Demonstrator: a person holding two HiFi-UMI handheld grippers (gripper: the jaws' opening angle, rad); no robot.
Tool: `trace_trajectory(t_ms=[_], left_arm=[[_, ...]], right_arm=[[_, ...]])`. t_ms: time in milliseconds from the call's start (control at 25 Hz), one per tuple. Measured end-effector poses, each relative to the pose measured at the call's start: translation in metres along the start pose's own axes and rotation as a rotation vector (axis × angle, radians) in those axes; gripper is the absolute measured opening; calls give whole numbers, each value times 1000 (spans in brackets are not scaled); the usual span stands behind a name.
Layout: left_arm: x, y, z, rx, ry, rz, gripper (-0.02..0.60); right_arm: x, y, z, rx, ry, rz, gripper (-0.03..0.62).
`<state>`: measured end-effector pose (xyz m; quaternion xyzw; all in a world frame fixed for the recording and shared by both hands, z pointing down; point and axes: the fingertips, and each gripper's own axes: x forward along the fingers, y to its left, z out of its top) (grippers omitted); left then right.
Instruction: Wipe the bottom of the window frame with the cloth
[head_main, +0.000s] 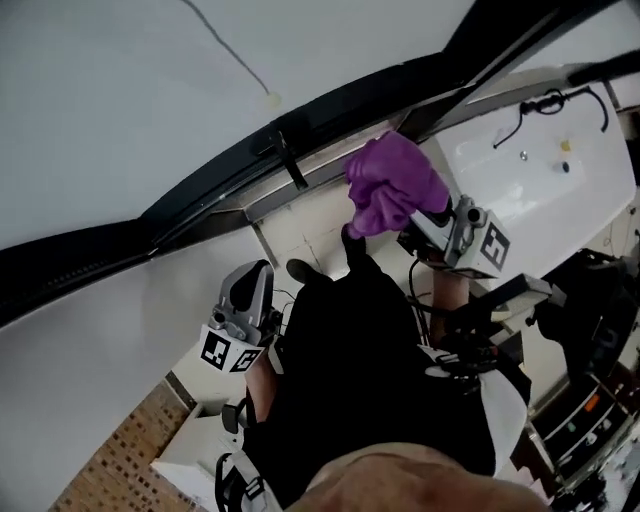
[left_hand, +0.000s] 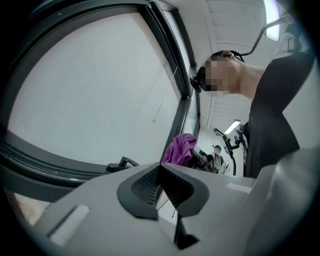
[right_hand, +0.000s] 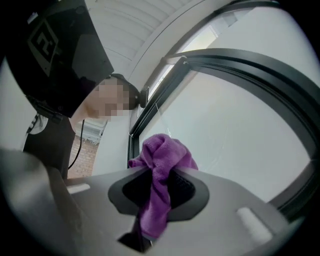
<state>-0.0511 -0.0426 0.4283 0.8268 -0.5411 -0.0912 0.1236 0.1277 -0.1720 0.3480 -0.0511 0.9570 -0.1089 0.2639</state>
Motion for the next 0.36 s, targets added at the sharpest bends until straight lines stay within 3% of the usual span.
trace_trajectory(t_ms=[160, 360], left_arm=[[-13, 0, -5, -3, 1, 93, 0], [-31, 6, -6, 6, 10, 146, 0]], right_arm=[[9, -3, -14, 55, 13, 98, 71], [32, 10, -31, 67, 22, 192, 71]])
